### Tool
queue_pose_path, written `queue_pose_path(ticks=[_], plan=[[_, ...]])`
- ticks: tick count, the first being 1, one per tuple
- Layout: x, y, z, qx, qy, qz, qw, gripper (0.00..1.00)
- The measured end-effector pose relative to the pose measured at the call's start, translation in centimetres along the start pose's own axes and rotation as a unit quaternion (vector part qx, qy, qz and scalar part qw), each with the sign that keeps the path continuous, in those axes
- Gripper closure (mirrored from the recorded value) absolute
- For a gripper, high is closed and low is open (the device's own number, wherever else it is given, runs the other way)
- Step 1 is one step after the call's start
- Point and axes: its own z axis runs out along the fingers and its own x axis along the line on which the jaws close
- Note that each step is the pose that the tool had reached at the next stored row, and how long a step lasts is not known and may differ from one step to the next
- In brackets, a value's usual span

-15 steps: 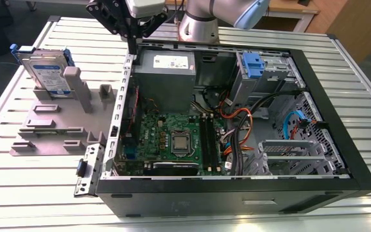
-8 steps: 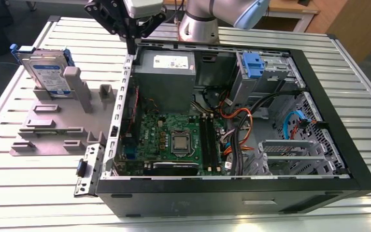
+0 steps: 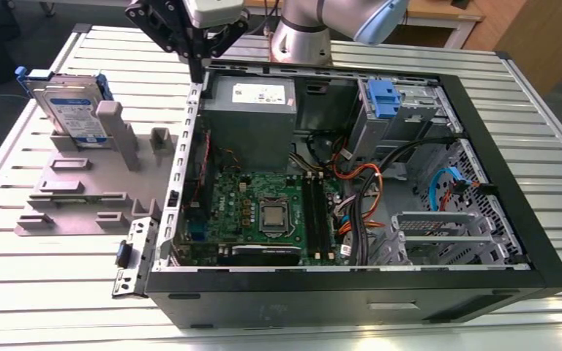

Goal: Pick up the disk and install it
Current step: 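Reach for the disk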

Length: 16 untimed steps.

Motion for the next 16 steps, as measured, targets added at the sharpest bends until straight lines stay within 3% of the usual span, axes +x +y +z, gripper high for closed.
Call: queue_pose_path(ticks=[16], plan=[[0.37,-0.03,0.10,0.0001,0.0013,0.000,1.00000,0.89]])
